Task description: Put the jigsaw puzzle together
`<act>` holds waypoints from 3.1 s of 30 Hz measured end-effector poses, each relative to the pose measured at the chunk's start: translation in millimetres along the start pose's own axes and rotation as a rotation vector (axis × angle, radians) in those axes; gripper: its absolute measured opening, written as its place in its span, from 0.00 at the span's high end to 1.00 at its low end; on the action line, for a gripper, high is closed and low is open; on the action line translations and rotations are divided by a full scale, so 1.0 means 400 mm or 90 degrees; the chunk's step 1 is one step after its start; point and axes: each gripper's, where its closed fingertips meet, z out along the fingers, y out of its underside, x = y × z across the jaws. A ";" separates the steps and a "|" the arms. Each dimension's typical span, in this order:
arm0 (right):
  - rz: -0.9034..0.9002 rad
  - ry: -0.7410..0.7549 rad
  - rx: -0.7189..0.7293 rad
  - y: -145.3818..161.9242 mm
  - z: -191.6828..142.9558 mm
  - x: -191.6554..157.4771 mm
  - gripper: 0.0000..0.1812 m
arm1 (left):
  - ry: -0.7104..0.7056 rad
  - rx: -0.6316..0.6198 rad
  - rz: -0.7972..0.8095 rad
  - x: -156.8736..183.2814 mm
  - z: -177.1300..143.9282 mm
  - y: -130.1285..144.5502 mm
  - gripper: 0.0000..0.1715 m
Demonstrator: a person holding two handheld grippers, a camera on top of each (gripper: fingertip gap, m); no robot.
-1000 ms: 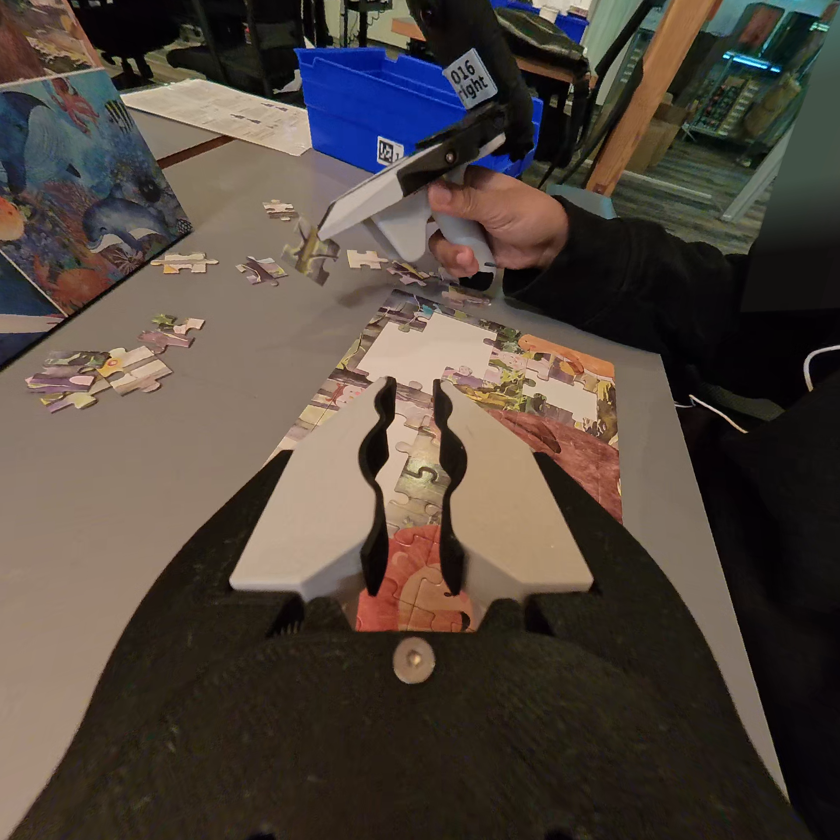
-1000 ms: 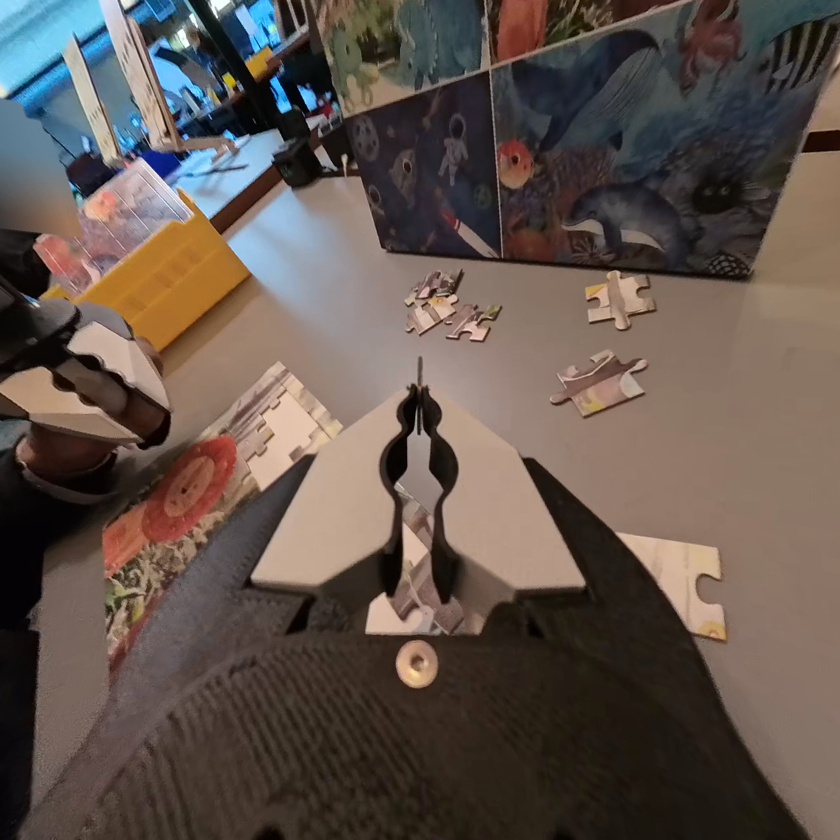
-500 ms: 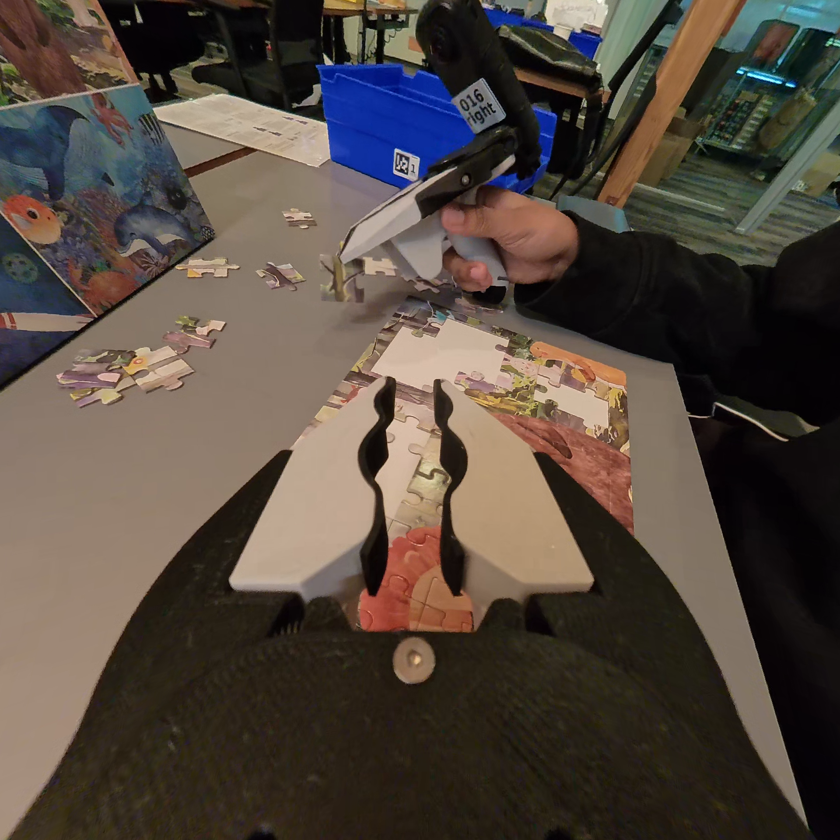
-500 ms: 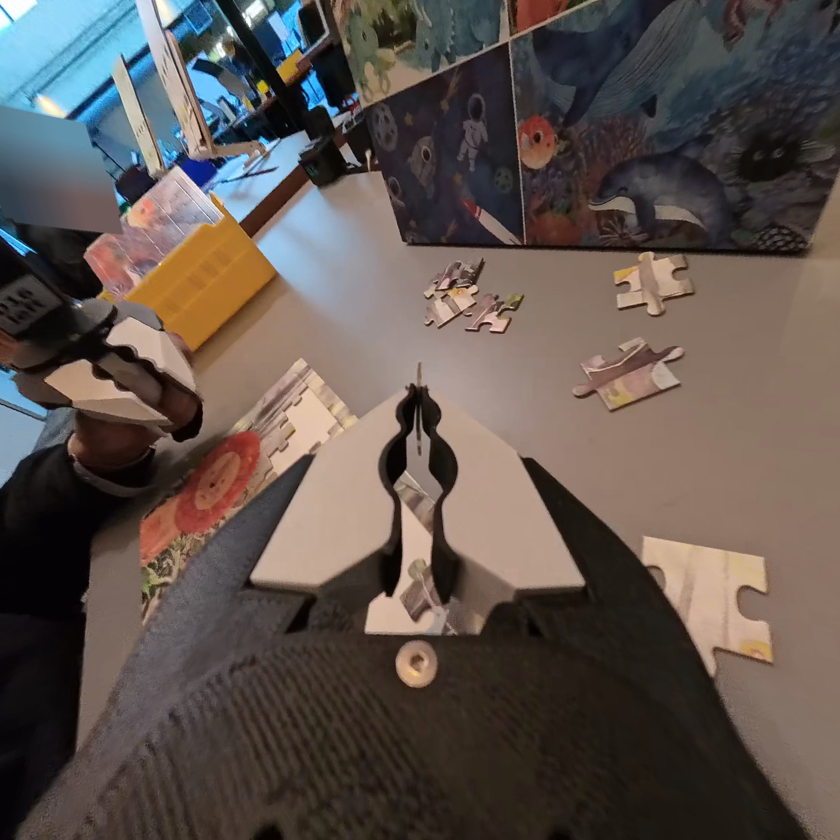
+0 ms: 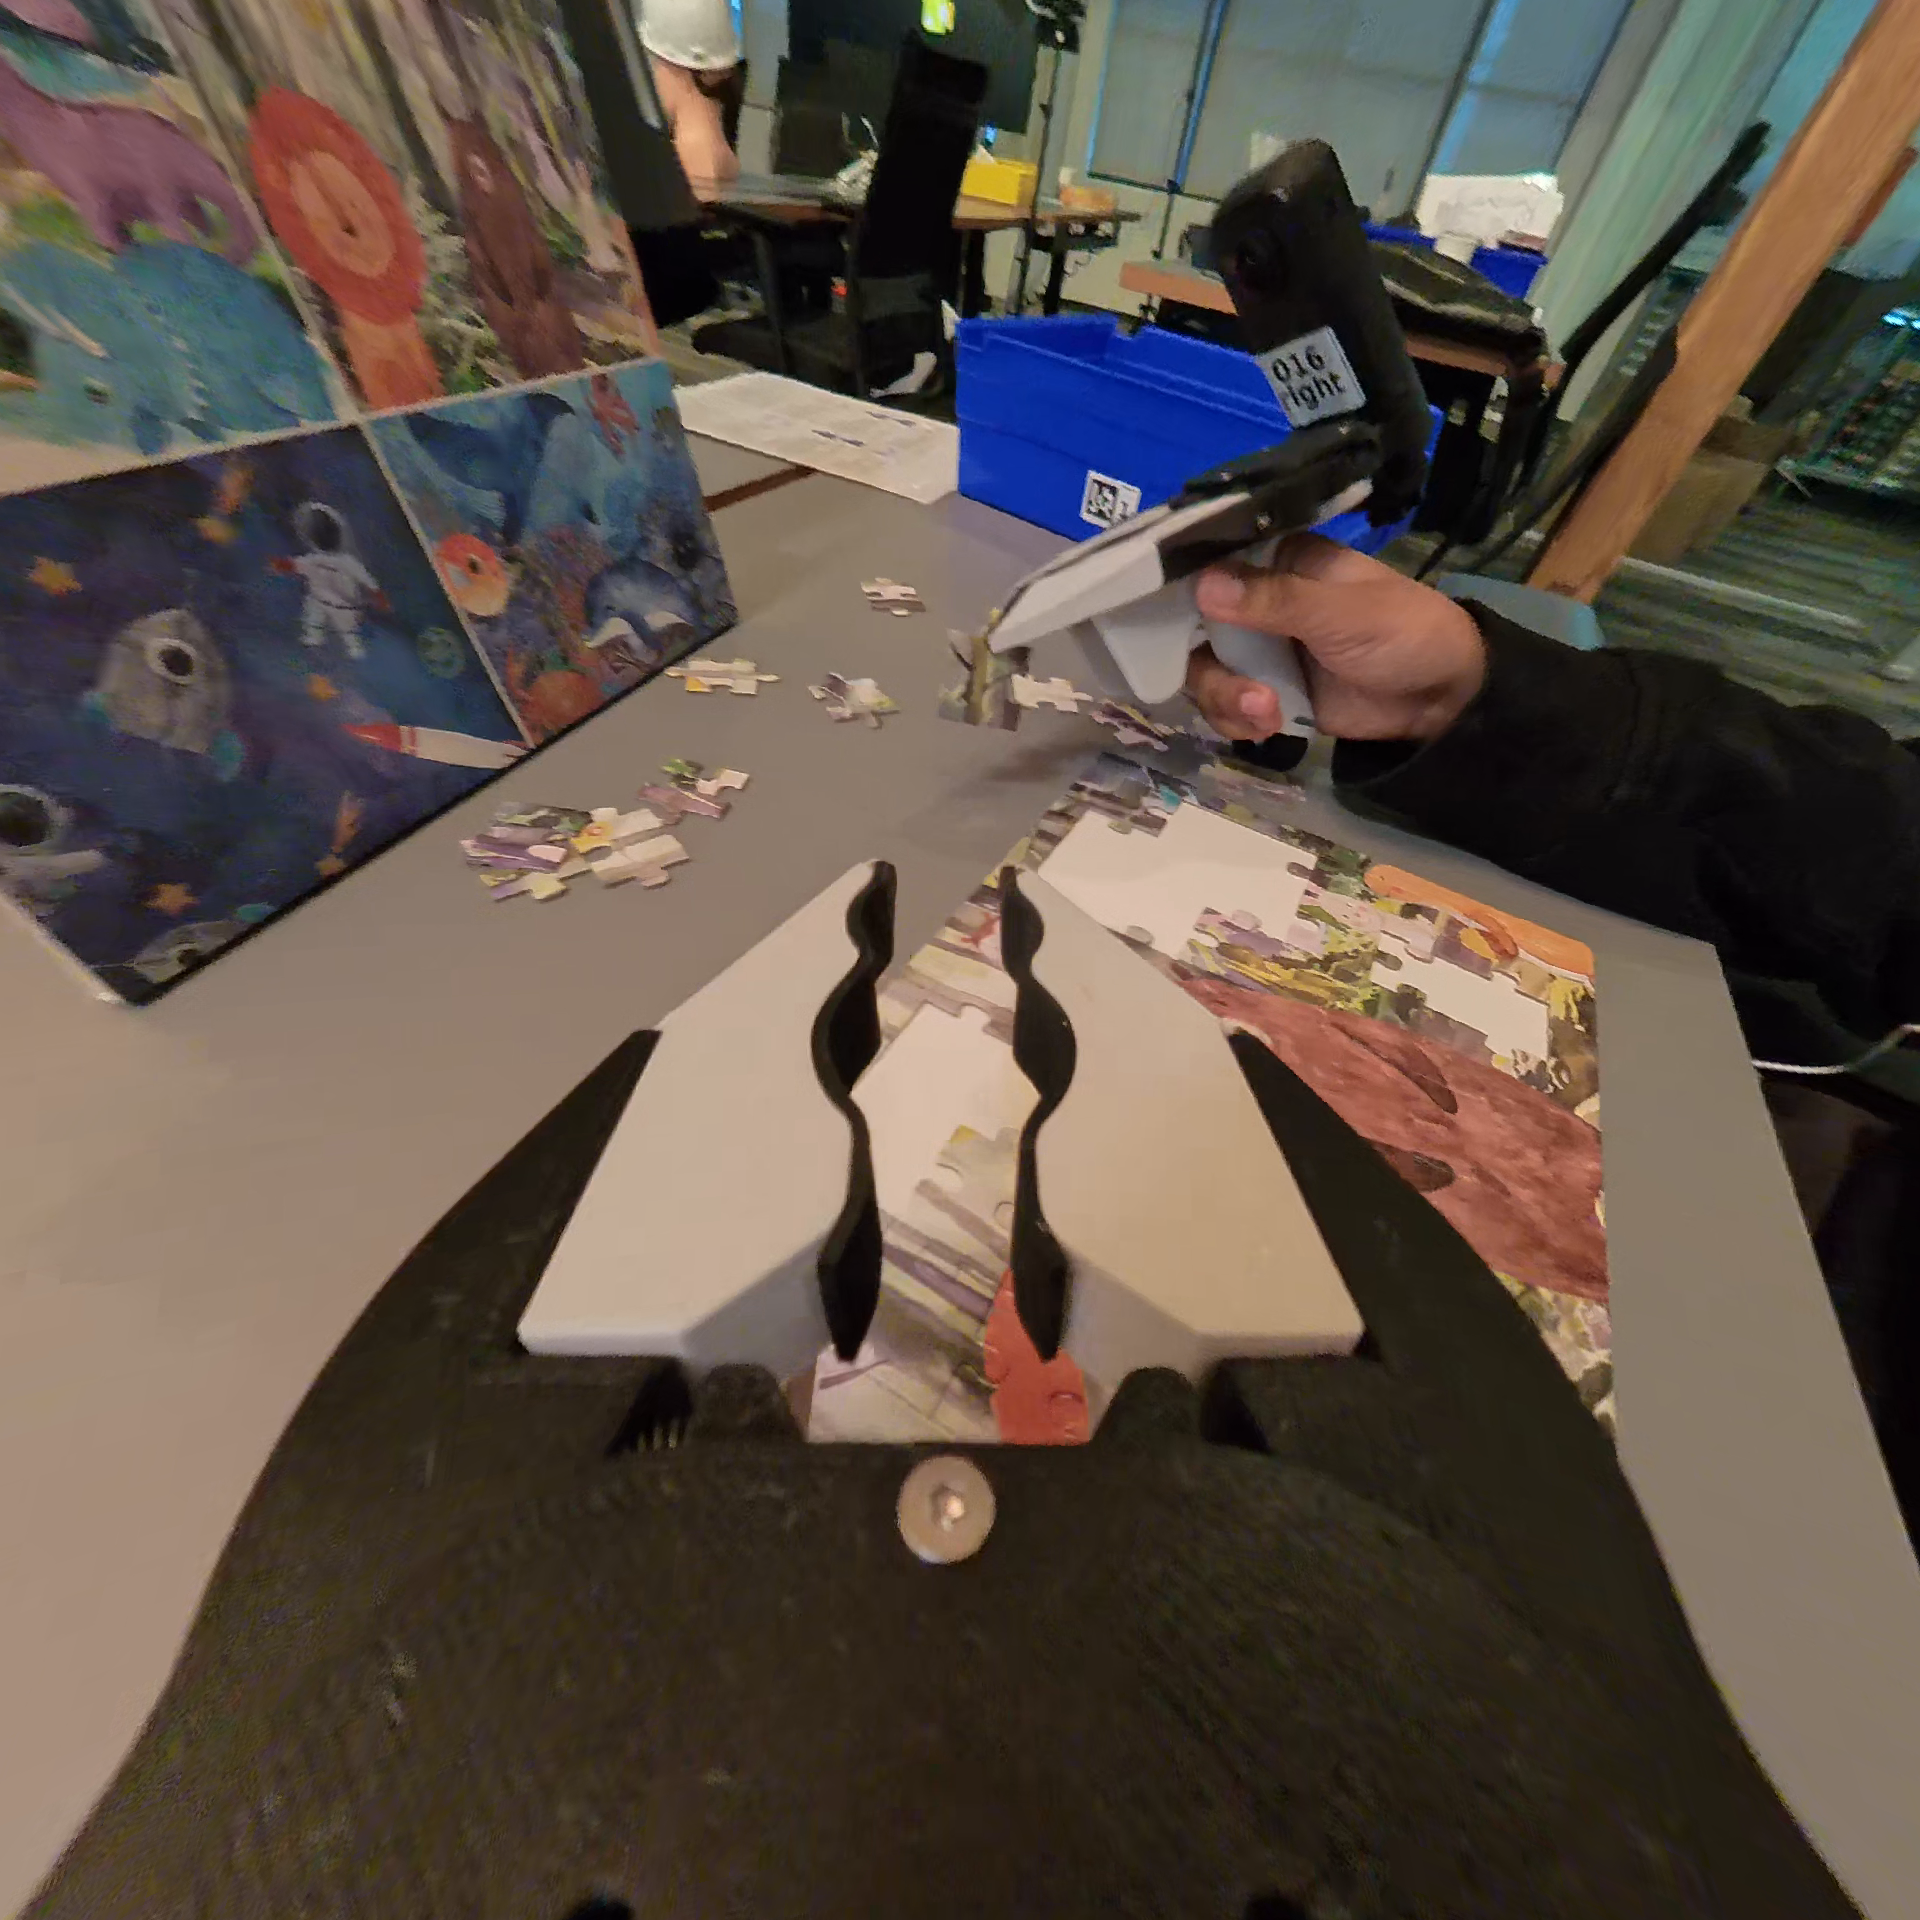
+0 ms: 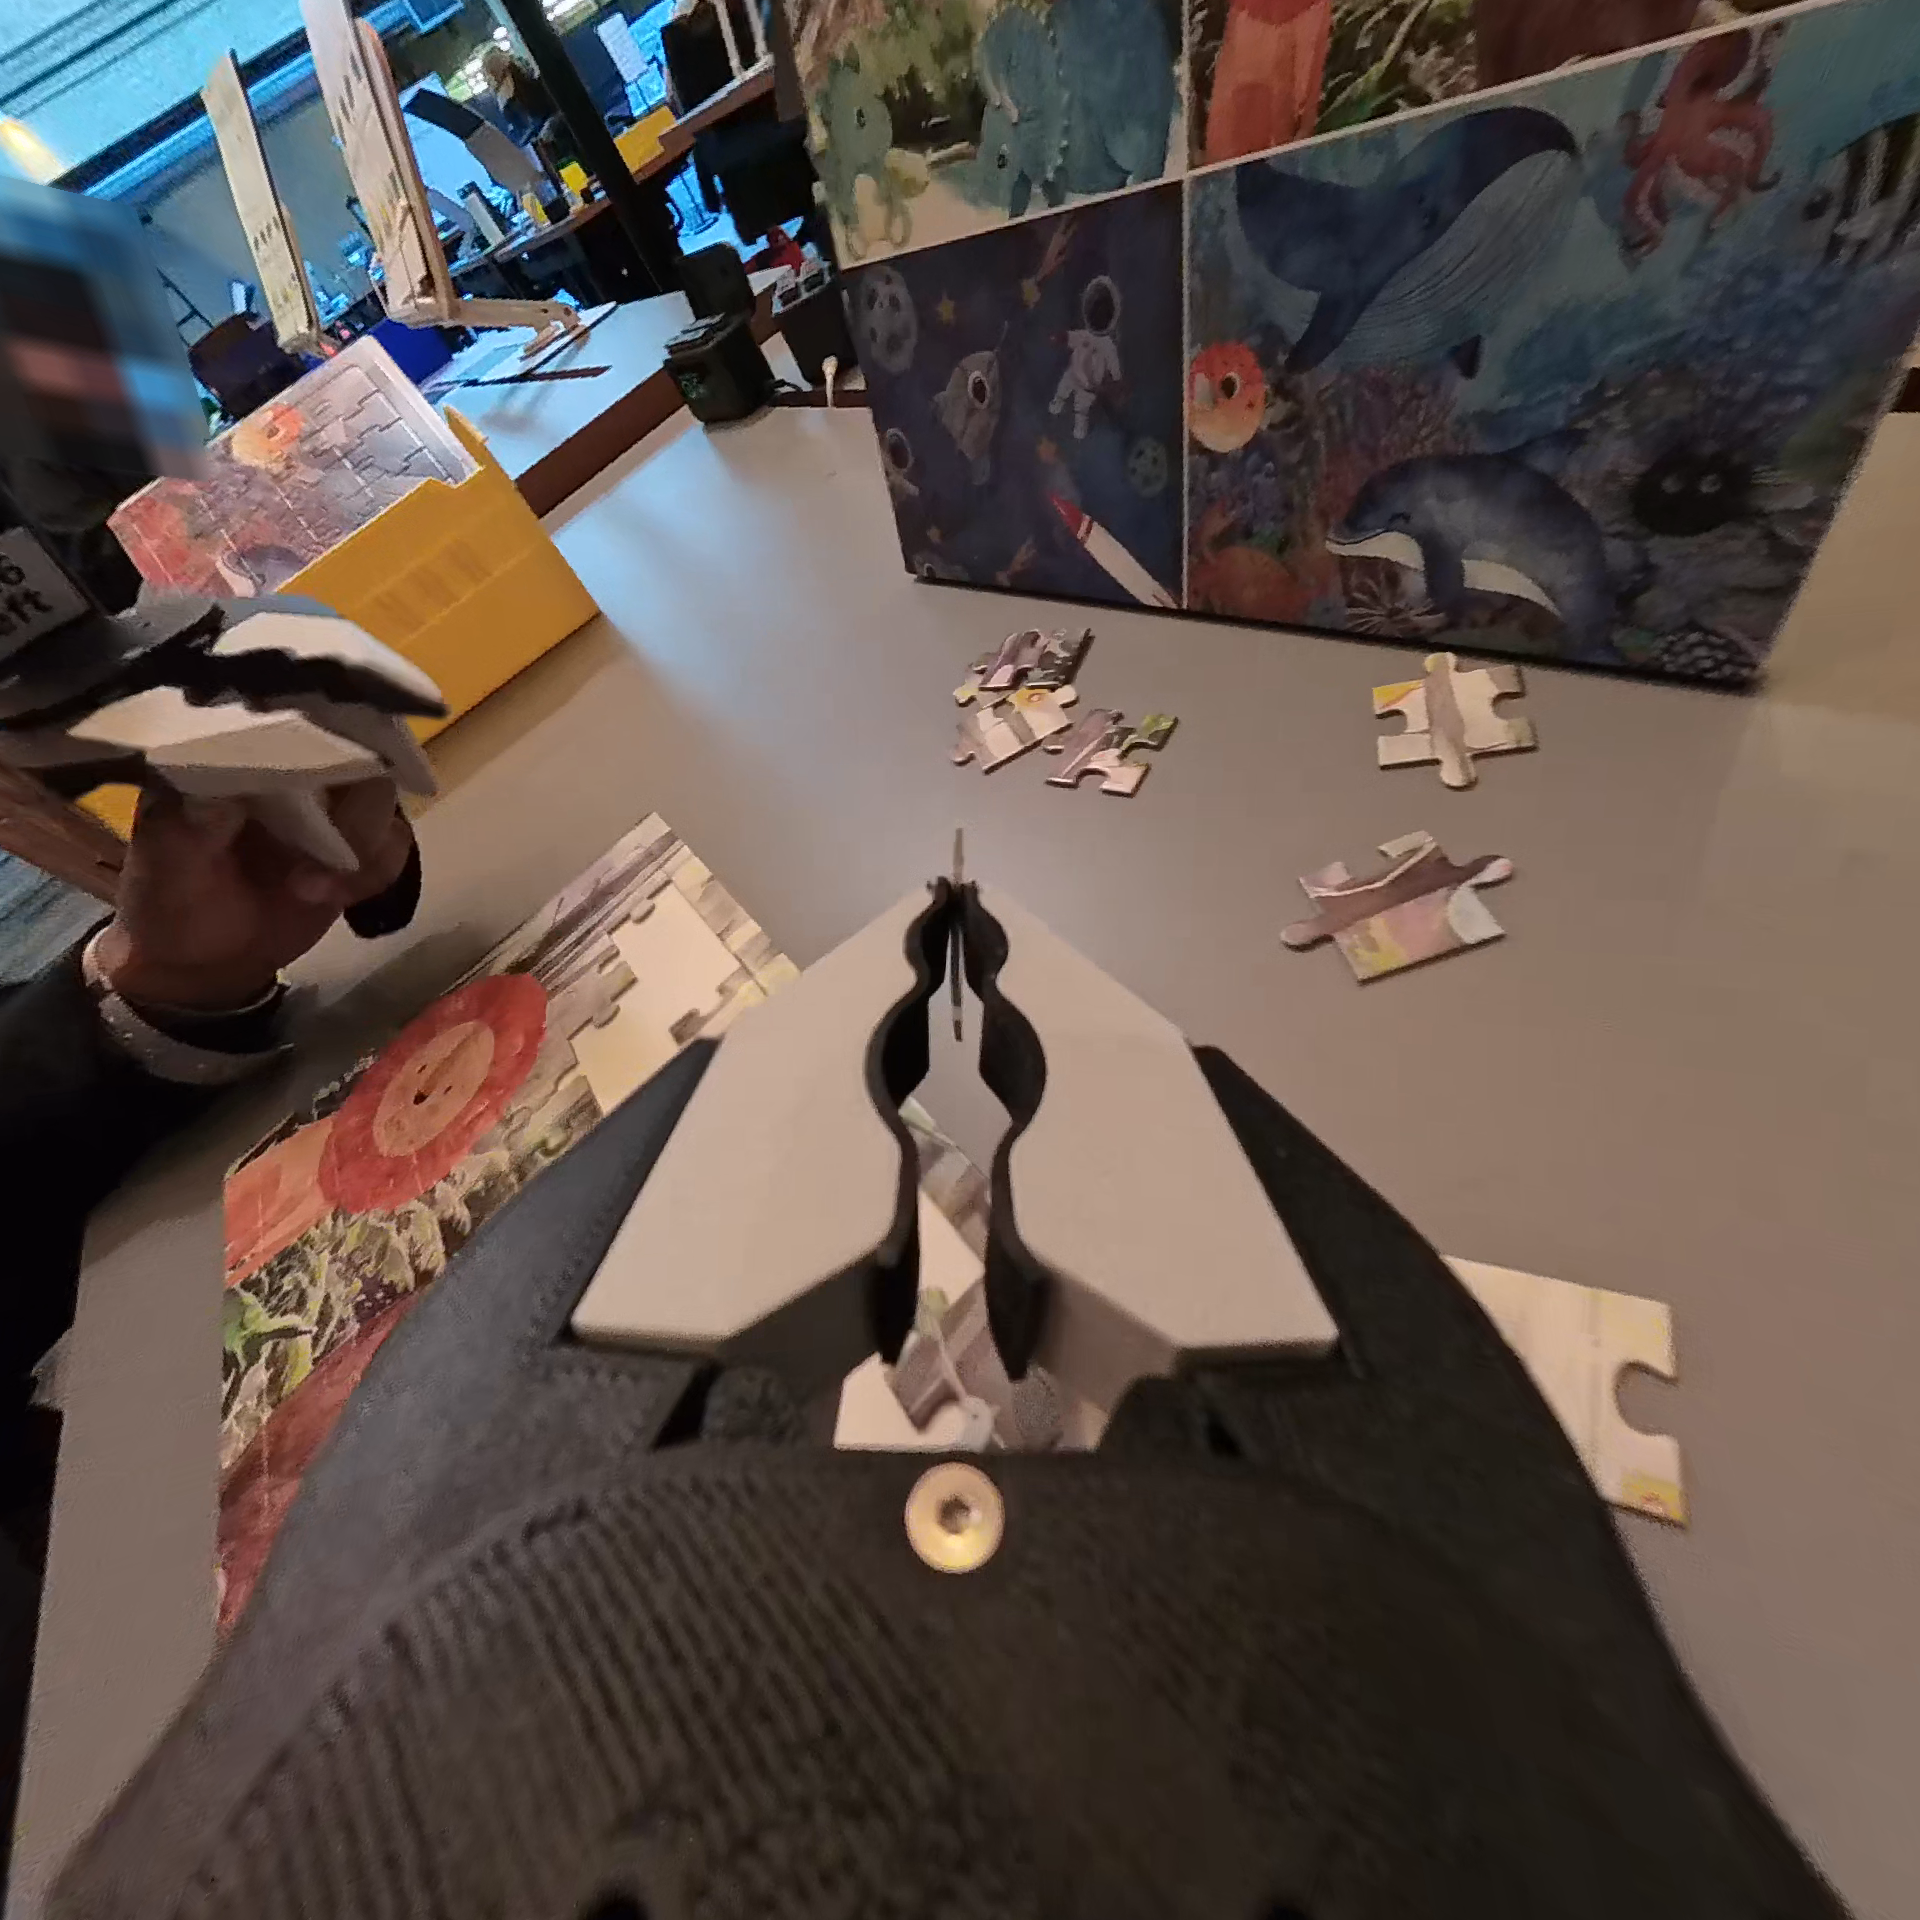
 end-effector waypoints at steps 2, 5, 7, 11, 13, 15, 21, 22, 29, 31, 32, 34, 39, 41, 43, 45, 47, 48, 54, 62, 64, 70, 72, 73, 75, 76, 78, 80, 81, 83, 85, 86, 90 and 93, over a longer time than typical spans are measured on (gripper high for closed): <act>-0.006 -0.008 -0.007 0.006 0.008 -0.014 1.00 | -0.022 0.017 -0.002 -0.020 -0.017 -0.009 0.89; -0.032 0.005 -0.018 0.015 0.016 -0.018 1.00 | -0.056 0.035 -0.007 -0.053 -0.043 -0.016 0.89; -0.054 0.019 -0.025 0.022 0.020 -0.015 1.00 | -0.076 0.047 -0.012 -0.073 -0.061 -0.018 0.88; -0.066 0.023 -0.031 0.030 0.025 -0.014 1.00 | -0.115 0.062 -0.024 -0.108 -0.094 -0.014 0.88; -0.046 0.007 -0.009 0.019 0.021 -0.022 1.00 | -0.125 0.068 -0.029 -0.118 -0.105 -0.011 0.88; -0.016 -0.010 0.018 0.005 0.013 -0.024 1.00 | -0.133 0.069 -0.034 -0.127 -0.111 -0.005 0.87; 0.079 -0.049 0.073 -0.023 -0.012 -0.004 1.00 | -0.134 0.055 -0.034 -0.133 -0.106 0.009 0.87; 0.092 -0.054 0.079 -0.026 -0.015 -0.002 1.00 | -0.132 0.053 -0.034 -0.132 -0.103 0.011 0.87; 0.103 -0.071 0.081 -0.033 -0.019 -0.015 1.00 | -0.126 0.040 -0.027 -0.127 -0.094 0.016 0.87; 0.087 -0.063 0.071 -0.028 -0.015 -0.017 1.00 | -0.125 0.038 -0.026 -0.126 -0.093 0.018 0.87; 0.078 -0.057 0.064 -0.024 -0.013 -0.017 1.00 | -0.126 0.038 -0.026 -0.126 -0.093 0.018 0.87; 0.062 -0.044 0.048 -0.014 -0.007 -0.015 1.00 | -0.128 0.038 -0.026 -0.128 -0.094 0.018 0.87; 0.037 -0.027 0.017 0.007 0.005 -0.012 1.00 | -0.128 0.040 -0.031 -0.130 -0.096 0.018 0.87; 0.033 -0.026 0.012 0.010 0.007 -0.013 0.99 | -0.128 0.039 -0.032 -0.130 -0.095 0.019 0.87; 0.031 -0.024 0.011 0.010 0.007 -0.013 0.99 | -0.128 0.038 -0.033 -0.131 -0.095 0.020 0.86; 0.032 -0.024 0.009 0.011 0.007 -0.013 0.99 | -0.128 0.037 -0.033 -0.131 -0.094 0.021 0.86; 0.035 -0.025 0.006 0.013 0.008 -0.012 0.99 | -0.128 0.037 -0.033 -0.132 -0.094 0.021 0.86; 0.036 -0.025 0.004 0.014 0.008 -0.012 0.98 | -0.128 0.036 -0.033 -0.132 -0.094 0.021 0.86; 0.035 -0.023 0.007 0.012 0.007 -0.012 0.98 | -0.128 0.037 -0.033 -0.132 -0.094 0.021 0.86; 0.024 -0.026 0.030 -0.005 -0.003 -0.016 0.98 | -0.140 0.039 -0.032 -0.137 -0.096 0.020 0.84; 0.014 -0.022 0.038 -0.013 -0.007 -0.017 0.97 | -0.150 0.040 -0.030 -0.142 -0.098 0.019 0.82; -0.239 0.143 -0.016 -0.010 -0.017 0.007 0.95 | -0.149 0.038 -0.029 -0.133 -0.096 0.013 0.92; -0.304 0.159 -0.011 -0.015 -0.012 -0.014 0.92 | -0.170 0.020 -0.003 -0.135 -0.097 0.017 1.00; -0.316 0.152 -0.002 -0.018 -0.008 -0.028 0.89 | -0.217 0.003 0.008 -0.156 -0.103 0.023 1.00; -0.330 0.147 0.008 -0.022 -0.004 -0.042 0.77 | -0.340 -0.042 0.030 -0.213 -0.130 0.042 1.00; -0.344 0.150 0.010 -0.024 -0.003 -0.045 0.72 | -0.384 -0.060 0.049 -0.231 -0.142 0.047 1.00; -0.389 0.163 0.025 -0.034 -0.007 -0.053 0.62 | -0.459 -0.097 0.084 -0.259 -0.163 0.056 1.00; -0.434 0.177 0.049 -0.049 -0.013 -0.068 0.57 | -0.517 -0.127 0.115 -0.279 -0.178 0.060 1.00; -0.452 0.179 0.061 -0.055 -0.014 -0.079 0.55 | -0.549 -0.137 0.129 -0.289 -0.186 0.058 1.00; -0.481 0.179 0.078 -0.064 -0.015 -0.099 0.52 | -0.606 -0.151 0.155 -0.305 -0.203 0.053 1.00; -0.503 0.181 0.088 -0.069 -0.013 -0.118 0.49 | -0.631 -0.170 0.167 -0.314 -0.210 0.058 1.00; -0.511 0.178 0.093 -0.070 -0.010 -0.130 0.49 | -0.638 -0.179 0.165 -0.318 -0.212 0.062 1.00; -0.555 0.141 0.129 -0.077 0.014 -0.234 0.59 | -0.639 -0.205 0.140 -0.335 -0.202 0.074 1.00; -0.634 0.132 0.151 -0.081 0.038 -0.342 0.67 | -0.641 -0.235 0.148 -0.350 -0.176 0.078 1.00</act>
